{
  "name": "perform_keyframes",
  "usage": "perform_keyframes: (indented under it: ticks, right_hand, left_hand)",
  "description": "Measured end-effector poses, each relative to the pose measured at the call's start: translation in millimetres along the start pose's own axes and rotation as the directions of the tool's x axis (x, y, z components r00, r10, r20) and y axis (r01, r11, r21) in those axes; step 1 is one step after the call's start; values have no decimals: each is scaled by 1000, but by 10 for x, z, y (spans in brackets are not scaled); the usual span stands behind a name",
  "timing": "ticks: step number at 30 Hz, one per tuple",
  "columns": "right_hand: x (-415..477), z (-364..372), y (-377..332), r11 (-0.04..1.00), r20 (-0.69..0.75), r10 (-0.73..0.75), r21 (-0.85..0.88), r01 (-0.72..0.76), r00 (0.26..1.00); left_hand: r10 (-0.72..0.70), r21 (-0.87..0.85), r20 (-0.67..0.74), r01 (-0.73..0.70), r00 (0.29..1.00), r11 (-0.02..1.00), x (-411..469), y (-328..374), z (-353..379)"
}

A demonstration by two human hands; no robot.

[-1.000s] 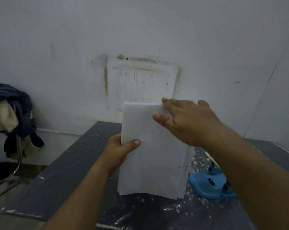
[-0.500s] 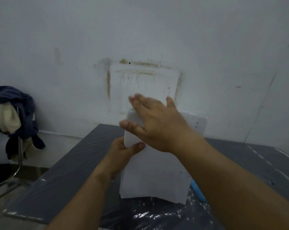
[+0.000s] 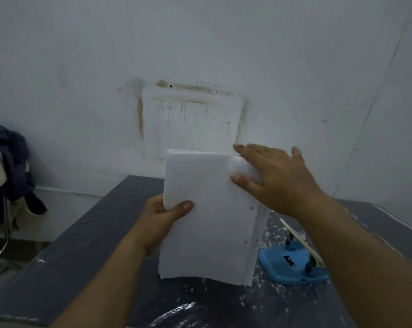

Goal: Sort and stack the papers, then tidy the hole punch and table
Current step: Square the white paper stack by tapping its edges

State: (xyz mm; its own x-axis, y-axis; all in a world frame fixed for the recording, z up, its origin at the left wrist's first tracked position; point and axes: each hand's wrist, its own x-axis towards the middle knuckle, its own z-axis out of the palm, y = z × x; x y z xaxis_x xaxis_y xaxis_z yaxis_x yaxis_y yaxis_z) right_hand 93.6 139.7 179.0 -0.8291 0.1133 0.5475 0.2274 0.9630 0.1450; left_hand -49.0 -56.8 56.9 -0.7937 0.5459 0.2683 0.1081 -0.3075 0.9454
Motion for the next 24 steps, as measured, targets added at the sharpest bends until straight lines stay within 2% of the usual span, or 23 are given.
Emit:
perform_keyframes:
  ticks: [1,2,3,4,5,6,7,8,11,13,16,24]
  right_hand:
    - [-46,105,34,998,-60,5,70,-1,998]
    - [-97,245,71,979,-137,50,204,-21,989]
    - [-152,338,67,916,-197,146,396,-57,969]
    - [-204,443,68,783,-195,276,614,-103,941]
    - [-256,523,50,591,-120,385,794,-144,915]
    - [-308,599,26,384,-2,427,906,-180,904]
    - [-361,685,12,216,108,411,953,-212,905]
    - [-406,789,19,109,182,381,965,-240,906]
    - [-543,1015,-16,-40,321,347,944,-328,881]
    - [-664,1134,-54,-90,366,316,930,-356,875]
    - [-841,1285,-93,-96,411,269,911,-400,871]
    - [-1073,1508,-84,6,549,227,825,-564,805]
  left_hand:
    - [-9,0,6,9,1000,1000,-6,-13,2]
    - [-22,6,9,22,1000,1000,-15,-31,5]
    - [-34,10,9,33,999,999,-23,-57,-1]
    - [-45,6,3,45,999,999,-35,-81,-9]
    - [-56,4,-5,56,998,998,-47,-112,-23]
    - [-66,6,-13,66,998,998,-57,-147,-41]
    - [-72,17,-15,72,997,997,-62,-186,-63]
    - [-79,28,-19,79,997,996,-70,-215,-81]
    - [-110,63,-18,111,994,992,-127,-309,-131]
    - [-155,83,-8,155,988,984,-197,-408,-169]
    - [-212,109,-14,212,977,971,-297,-606,-258]
    - [-229,174,-2,226,973,958,-410,-767,-332]
